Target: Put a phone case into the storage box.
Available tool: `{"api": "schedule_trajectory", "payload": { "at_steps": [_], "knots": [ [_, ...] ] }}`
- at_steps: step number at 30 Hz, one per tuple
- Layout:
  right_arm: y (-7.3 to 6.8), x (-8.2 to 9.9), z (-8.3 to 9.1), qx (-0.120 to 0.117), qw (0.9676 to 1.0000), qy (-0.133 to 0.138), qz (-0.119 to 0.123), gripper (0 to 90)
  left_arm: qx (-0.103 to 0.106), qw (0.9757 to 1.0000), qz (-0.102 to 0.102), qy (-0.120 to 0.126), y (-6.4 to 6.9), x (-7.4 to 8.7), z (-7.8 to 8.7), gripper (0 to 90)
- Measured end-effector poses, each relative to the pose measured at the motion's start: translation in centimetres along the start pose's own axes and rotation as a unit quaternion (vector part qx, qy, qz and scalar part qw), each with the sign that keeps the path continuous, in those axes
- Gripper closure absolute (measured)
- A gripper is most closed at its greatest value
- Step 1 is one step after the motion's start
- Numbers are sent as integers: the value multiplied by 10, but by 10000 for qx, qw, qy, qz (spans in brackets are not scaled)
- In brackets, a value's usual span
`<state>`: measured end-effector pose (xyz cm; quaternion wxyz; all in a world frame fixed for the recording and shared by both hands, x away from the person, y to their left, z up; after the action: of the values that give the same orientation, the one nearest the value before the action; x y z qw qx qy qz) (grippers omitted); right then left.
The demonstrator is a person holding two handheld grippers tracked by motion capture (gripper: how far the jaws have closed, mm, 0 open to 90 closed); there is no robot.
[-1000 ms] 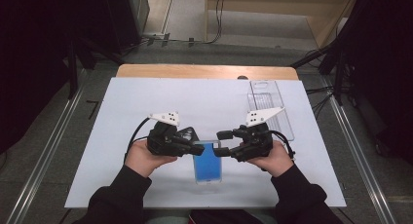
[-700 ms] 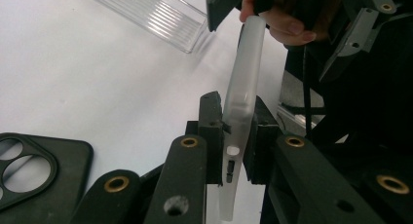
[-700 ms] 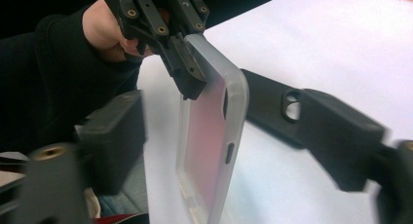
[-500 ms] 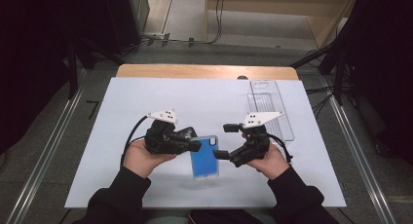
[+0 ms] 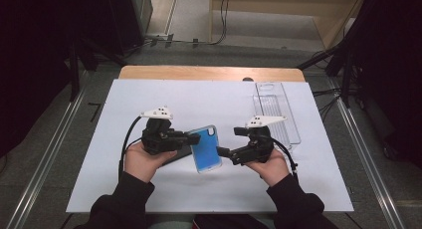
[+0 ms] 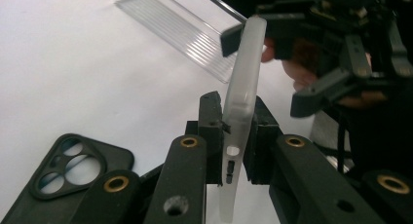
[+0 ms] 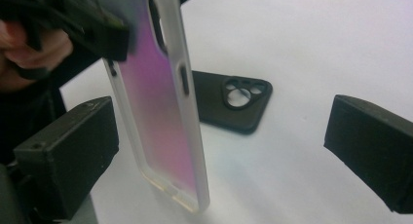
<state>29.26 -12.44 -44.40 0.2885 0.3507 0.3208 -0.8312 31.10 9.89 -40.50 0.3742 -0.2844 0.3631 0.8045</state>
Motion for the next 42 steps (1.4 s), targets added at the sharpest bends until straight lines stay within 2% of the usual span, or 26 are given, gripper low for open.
{"api": "schedule_trajectory", "payload": {
  "at_steps": [3, 5, 10, 13, 14, 21, 27, 29, 34, 42],
  "knots": [
    [-1, 1, -2, -20, 10000, 26, 10, 0, -149, 9998, 164, -2, -3, 1, 0, 804],
    [-3, 1, -4, 61, 10000, 36, -28, 0, -228, 9994, 277, -8, -6, 1, 0, 804],
    [-10, 1, -9, 345, 9994, 101, -3, 0, -256, 9990, 354, 72, -7, 1, 0, 804],
    [-14, 2, -13, 410, 9990, 176, -31, 0, -399, 9984, 404, 65, -7, 1, -1, 804],
    [-17, 2, -15, 500, 9985, 199, -26, 0, -458, 9980, 432, 38, -8, 1, -2, 804],
    [-25, 4, -23, 751, 9969, 241, 19, 0, -659, 9959, 614, -23, -10, 3, -6, 804],
    [-31, 5, -33, 944, 9953, 203, -30, 0, -746, 9951, 645, -58, -8, 3, -9, 804],
    [-32, 5, -34, 938, 9954, 218, -23, 0, -759, 9951, 634, -60, -6, 3, -10, 804],
    [-33, 4, -36, 1104, 9935, 271, -67, 0, -723, 9950, 683, -43, -3, 3, -12, 804],
    [-38, 4, -41, 1130, 9932, 283, -14, 0, -703, 9955, 621, -101, 2, 4, -18, 803]
  ]
}}
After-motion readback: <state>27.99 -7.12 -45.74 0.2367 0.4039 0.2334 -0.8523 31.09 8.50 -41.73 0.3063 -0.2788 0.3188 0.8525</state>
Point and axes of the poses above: each handheld gripper's, and its own axes: z roughly backward along the jaws, x roughly out of its underside, y roughly to its right, the point moved 4 cm from there along -z, roughly forward along the jaws, and after that the axes turned 3 degrees about -y, right-handed, at the moved point
